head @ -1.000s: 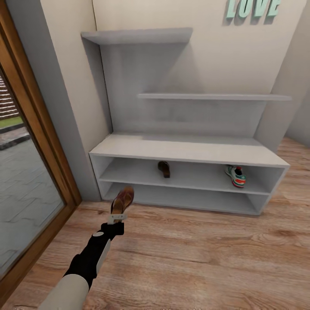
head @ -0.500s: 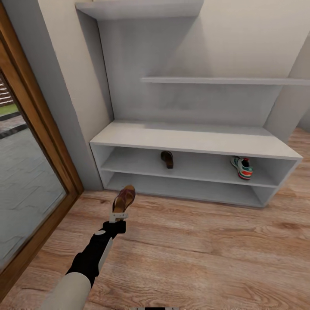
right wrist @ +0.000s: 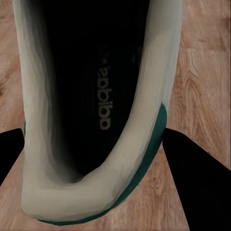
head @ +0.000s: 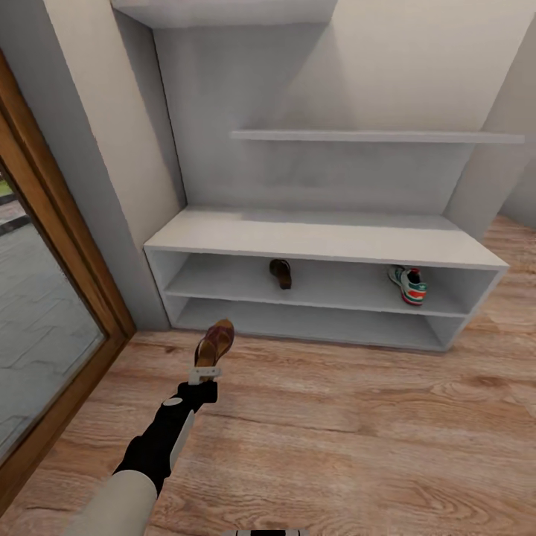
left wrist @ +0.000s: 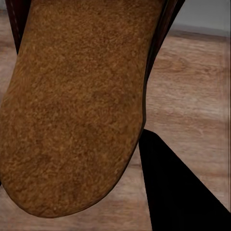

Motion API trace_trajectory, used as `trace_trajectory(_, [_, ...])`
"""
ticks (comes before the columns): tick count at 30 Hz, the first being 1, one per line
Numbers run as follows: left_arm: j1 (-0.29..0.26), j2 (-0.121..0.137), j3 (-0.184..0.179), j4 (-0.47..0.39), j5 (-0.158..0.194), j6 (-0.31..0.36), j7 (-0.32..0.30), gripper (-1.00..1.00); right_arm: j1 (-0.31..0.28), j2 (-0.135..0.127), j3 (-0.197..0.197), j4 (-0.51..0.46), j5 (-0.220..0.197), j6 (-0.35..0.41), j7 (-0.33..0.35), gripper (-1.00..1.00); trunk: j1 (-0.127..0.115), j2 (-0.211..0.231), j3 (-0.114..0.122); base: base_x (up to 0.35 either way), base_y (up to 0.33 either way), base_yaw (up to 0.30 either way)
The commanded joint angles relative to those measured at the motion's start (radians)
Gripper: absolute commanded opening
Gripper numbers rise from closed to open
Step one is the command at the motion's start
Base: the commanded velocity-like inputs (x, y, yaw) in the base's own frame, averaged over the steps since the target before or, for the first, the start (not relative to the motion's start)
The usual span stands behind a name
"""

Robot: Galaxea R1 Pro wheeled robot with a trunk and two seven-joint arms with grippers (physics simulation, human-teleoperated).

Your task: Pick up the two gym shoes and the two sandals from the corridor floor and place them onto the hallstand (shoe rack) in the corridor, making sure they are on the rack and not on the floor. Arrange them so the two gym shoes are next to each other and the two sandals are next to each other.

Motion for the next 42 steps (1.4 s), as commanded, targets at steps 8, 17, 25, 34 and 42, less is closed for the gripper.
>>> trace_trajectory(8, [0.000,-0.001,0.004,-0.002,-0.013,0.007,-0.005,-1.00,-0.001,0.000,0.000,-0.001,-0.003,0.004,-0.005,-1.00,0.000,0.000,-0.001,0.209,0.000,-0.168])
trace_trajectory(17, [0.000,-0.001,0.004,-0.002,-0.013,0.007,-0.005,-1.00,-0.001,0.000,0.000,-0.001,-0.002,0.004,-0.005,-1.00,0.000,0.000,-0.001,0.342,0.022,-0.005])
trace_trajectory(25, [0.000,-0.001,0.005,-0.002,-0.013,0.006,-0.005,-1.00,-0.001,0.000,-0.002,-0.001,0.000,0.001,-0.004,-1.00,0.000,0.000,-0.001,0.344,0.013,0.000])
trace_trajectory(34, [0.007,-0.012,0.004,-0.014,-0.010,-0.006,-0.002,-1.00,-0.007,0.005,-0.003,-0.001,0.010,-0.015,-0.003,-1.00,0.000,0.000,-0.001,0.109,0.000,0.000])
trace_trajectory(42, [0.008,-0.018,0.004,-0.016,-0.010,-0.018,-0.002,-1.00,-0.007,0.005,-0.003,-0.001,0.010,-0.015,-0.003,-1.00,0.000,0.000,-0.001,0.000,0.000,0.000])
